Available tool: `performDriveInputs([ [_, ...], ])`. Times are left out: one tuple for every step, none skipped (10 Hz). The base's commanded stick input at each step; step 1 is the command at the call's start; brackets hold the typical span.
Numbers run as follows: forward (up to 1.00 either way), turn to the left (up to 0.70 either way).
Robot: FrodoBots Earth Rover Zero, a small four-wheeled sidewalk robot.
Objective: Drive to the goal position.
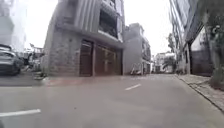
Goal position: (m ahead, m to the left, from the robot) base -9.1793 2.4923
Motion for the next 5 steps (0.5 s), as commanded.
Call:
performDriveInputs([
  [0.5, 0.5],
  [0.5, 0.5],
  [0.5, 0.5],
  [0.5, 0.5],
  [0.5, 0.5],
])
